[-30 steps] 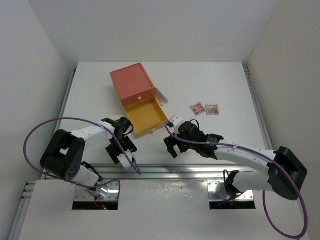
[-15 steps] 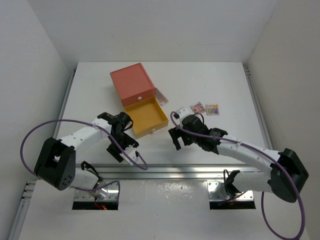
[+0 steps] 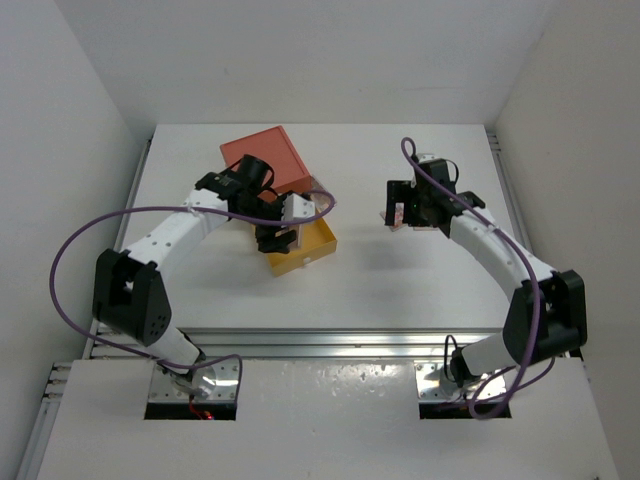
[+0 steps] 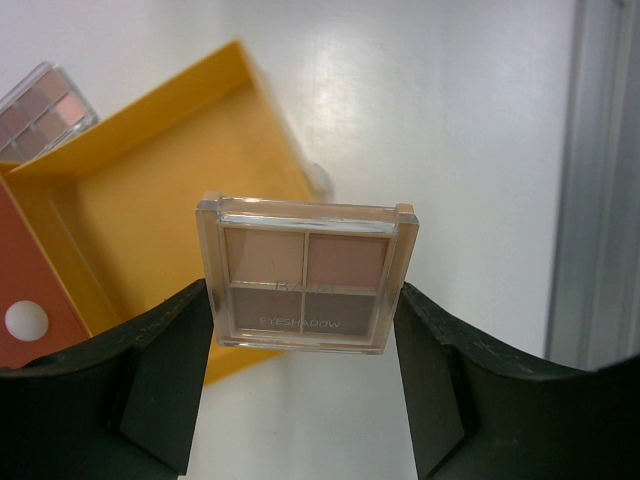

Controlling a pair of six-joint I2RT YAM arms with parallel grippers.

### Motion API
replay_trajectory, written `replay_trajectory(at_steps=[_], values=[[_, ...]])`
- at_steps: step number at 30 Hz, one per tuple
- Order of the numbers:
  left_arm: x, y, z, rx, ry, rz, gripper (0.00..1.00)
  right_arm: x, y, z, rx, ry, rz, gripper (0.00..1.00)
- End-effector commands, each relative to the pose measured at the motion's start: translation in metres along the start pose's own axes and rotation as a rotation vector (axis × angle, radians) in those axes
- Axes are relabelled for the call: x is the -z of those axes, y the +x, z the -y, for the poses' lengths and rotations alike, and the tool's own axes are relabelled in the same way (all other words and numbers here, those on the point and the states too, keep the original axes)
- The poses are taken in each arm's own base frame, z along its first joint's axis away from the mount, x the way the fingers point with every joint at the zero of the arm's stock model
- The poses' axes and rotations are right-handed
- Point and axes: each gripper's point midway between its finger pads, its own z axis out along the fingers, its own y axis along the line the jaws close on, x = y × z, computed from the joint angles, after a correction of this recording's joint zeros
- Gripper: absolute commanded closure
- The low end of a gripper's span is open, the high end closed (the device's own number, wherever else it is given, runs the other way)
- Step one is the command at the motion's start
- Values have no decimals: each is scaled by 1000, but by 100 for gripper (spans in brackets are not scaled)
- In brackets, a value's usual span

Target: Organize the makeup

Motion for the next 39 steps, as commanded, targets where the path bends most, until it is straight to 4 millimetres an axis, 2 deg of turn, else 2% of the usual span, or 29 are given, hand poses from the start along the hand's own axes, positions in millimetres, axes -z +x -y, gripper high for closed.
replay_trajectory(at_steps=[1, 2, 3, 4, 5, 6, 7, 9, 10, 11, 12, 14, 15, 17, 19, 21, 22, 23, 24, 25, 27, 28, 30, 31, 32, 34, 37, 39], values=[[-12, -23, -60, 177, -197, 98, 67, -14, -15, 19, -48, 41, -60, 1], [-17, -17, -68, 209, -224, 83, 67, -18, -17, 24, -52, 51, -65, 2], [-29, -5, -77, 296, -245, 49, 67, -32, -10, 29, -64, 53, -111, 2], [-31, -7, -87, 346, -262, 53, 67, -37, -19, 33, -84, 45, -108, 4], [-38, -4, -89, 384, -252, 49, 67, -41, -20, 33, -91, 37, -114, 5], [-49, 12, -94, 438, -252, 13, 67, -48, -18, 44, -124, 41, -135, 6], [-53, 13, -97, 459, -253, 16, 67, -52, -28, 44, -129, 34, -118, 7], [-59, 21, -102, 483, -273, -2, 67, -68, -28, 51, -142, 35, -135, 7], [-68, 28, -97, 489, -263, -26, 65, -72, -33, 57, -144, 44, -127, 8], [-68, 31, -101, 483, -286, -30, 64, -80, -30, 53, -141, 15, -147, 8], [-68, 33, -102, 479, -309, -57, 61, -89, -30, 55, -117, 14, -153, 8], [-80, 47, -101, 487, -316, -104, 59, -101, -36, 55, -108, 11, -149, 9], [-82, 54, -101, 515, -326, -125, 55, -109, -31, 57, -93, 12, -169, 9], [-86, 57, -103, 528, -328, -135, 50, -117, -35, 63, -85, 20, -167, 9], [-90, 61, -102, 534, -319, -144, 39, -129, -32, 74, -92, 33, -179, 9], [-94, 64, -100, 551, -314, -149, 33, -137, -26, 85, -97, 42, -203, 6], [-92, 61, -103, 557, -320, -142, 30, -138, -19, 88, -103, 45, -248, 5], [-90, 57, -103, 553, -317, -127, 29, -137, -27, 95, -99, 52, -239, 2], [-91, 56, -103, 529, -309, -125, 27, -139, -27, 99, -79, 55, -250, 1], [-83, 50, -106, 484, -321, -115, 22, -139, -17, 101, -66, 65, -289, 1], [-79, 46, -107, 478, -329, -107, 21, -136, -12, 108, -30, 71, -311, 1], [-75, 41, -108, 461, -329, -91, 15, -136, -8, 108, -7, 63, -321, 1], [-70, 35, -106, 457, -325, -76, 15, -133, 0, 109, 16, 55, -339, 1], [-67, 32, -107, 453, -330, -70, 7, -133, 1, 110, 45, 43, -341, 1], [-60, 25, -107, 446, -332, -56, 4, -134, 3, 112, 53, 47, -347, 1], [-55, 22, -105, 448, -330, -58, 4, -136, 11, 117, 74, 54, -383, 1], [-44, 14, -111, 450, -335, -47, 4, -141, 8, 122, 78, 62, -410, 1], [-29, -1, -125, 452, -364, -4, 4, -144, 12, 124, 77, 66, -439, 1]])
